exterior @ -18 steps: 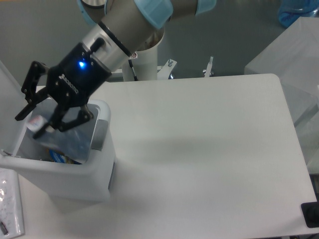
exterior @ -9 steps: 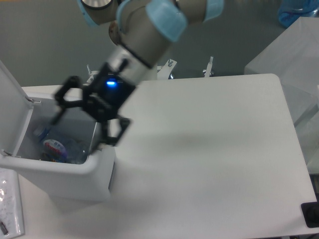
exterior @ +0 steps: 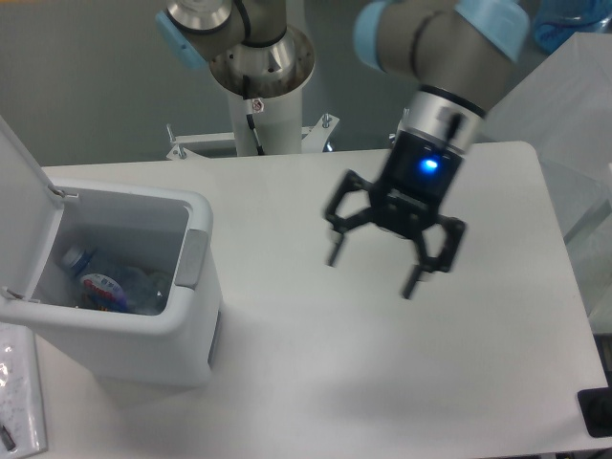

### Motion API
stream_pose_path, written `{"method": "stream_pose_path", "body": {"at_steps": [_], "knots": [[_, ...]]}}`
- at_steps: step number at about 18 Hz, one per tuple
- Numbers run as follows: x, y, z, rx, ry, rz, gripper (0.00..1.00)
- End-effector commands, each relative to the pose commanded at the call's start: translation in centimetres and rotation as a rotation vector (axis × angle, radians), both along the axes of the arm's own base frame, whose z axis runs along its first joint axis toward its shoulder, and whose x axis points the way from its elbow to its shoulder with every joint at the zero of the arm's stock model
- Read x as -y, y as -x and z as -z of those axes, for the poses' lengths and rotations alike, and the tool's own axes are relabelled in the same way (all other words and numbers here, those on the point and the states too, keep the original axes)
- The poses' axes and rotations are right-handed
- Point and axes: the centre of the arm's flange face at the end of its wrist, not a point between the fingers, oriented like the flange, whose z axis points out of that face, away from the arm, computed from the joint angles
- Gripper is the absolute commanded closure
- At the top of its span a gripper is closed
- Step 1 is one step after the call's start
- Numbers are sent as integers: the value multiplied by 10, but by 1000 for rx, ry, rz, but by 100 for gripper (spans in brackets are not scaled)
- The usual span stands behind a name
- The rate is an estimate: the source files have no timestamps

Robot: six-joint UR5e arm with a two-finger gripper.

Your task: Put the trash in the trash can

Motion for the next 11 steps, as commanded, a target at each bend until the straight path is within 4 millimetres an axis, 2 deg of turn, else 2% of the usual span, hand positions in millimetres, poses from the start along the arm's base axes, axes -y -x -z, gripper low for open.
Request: {"method": "stream_pose_path", "body": {"at_steps": [4, 7, 9, 10, 11], "knots": [[7, 10, 14, -86, 163, -35, 0], [7, 12, 8, -133, 205, -35, 0], [12, 15, 12, -244, 278, 49, 0], [13, 13, 19, -344, 368, 146, 0], [6, 6, 23, -396, 422, 208, 0]]}}
